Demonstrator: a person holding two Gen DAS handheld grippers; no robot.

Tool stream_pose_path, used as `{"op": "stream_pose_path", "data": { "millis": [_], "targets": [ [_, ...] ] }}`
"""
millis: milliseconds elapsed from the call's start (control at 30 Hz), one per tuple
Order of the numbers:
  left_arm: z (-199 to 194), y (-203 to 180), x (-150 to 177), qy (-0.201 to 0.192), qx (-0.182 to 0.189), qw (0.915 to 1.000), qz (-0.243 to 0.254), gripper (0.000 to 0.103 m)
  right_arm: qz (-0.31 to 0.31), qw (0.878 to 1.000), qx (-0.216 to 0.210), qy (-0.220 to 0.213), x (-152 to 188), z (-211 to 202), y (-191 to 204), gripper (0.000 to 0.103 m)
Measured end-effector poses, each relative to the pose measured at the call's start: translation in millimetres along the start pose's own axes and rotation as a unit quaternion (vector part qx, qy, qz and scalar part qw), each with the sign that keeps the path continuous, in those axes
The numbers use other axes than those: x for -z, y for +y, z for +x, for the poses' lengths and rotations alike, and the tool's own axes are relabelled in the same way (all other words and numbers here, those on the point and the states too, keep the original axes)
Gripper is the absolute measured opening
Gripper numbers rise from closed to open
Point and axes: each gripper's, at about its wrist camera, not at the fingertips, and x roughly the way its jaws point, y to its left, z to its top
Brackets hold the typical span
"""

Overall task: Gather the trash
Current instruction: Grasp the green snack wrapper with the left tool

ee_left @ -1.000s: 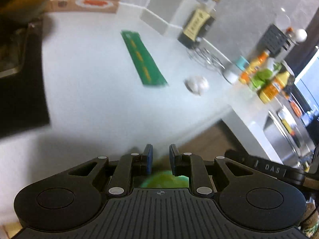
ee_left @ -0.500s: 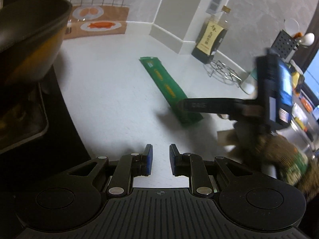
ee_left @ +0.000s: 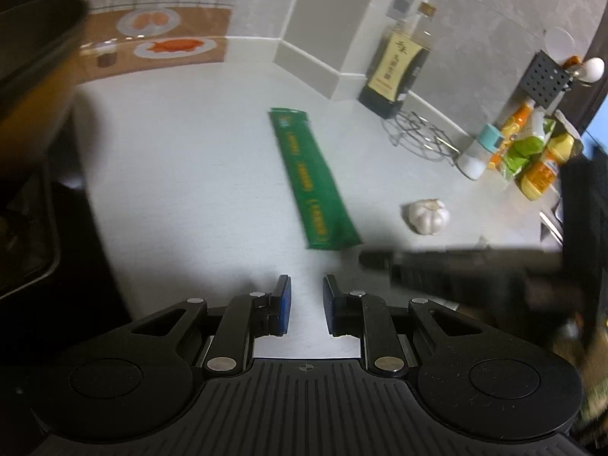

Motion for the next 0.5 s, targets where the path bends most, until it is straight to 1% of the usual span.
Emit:
{"op": "stream_pose_path", "data": {
  "millis": [100, 200, 267, 367, 467, 500],
  "targets": [
    [9.6, -15.0, -1.8, 0.006, 0.007, 0.9999, 0.006, 0.021, 0.003, 1.000, -0.020, 0.006, 19.6, -18.2, -8.2, 0.008],
    [16.9, -28.0, -3.0, 0.010, 0.009, 0.9998, 0.015, 0.021, 0.012, 1.000, -0.023, 0.005, 35.5, -31.8, -22.0, 0.008],
    [21.7, -35.3, -4.1, 0.015, 0.010, 0.9997, 0.018, 0.021, 0.019, 1.000, -0.018, 0.000, 42.5, -39.5, -33.0, 0.008],
    [27.1, -44.2, -6.7, 0.017, 0.009, 0.9995, 0.025, 0.021, 0.032, 0.999, 0.000, -0.010, 51.3, -50.0, -51.9, 0.009],
    [32.9, -49.9, -11.4, 0.017, 0.002, 0.9995, 0.027, 0.021, 0.050, 0.998, 0.011, -0.021, 59.0, -60.2, -71.2, 0.010],
    [35.0, -52.2, -13.7, 0.017, -0.001, 0.9995, 0.028, 0.021, 0.056, 0.998, 0.014, -0.024, 61.2, -63.1, -77.2, 0.013]
  ]
}}
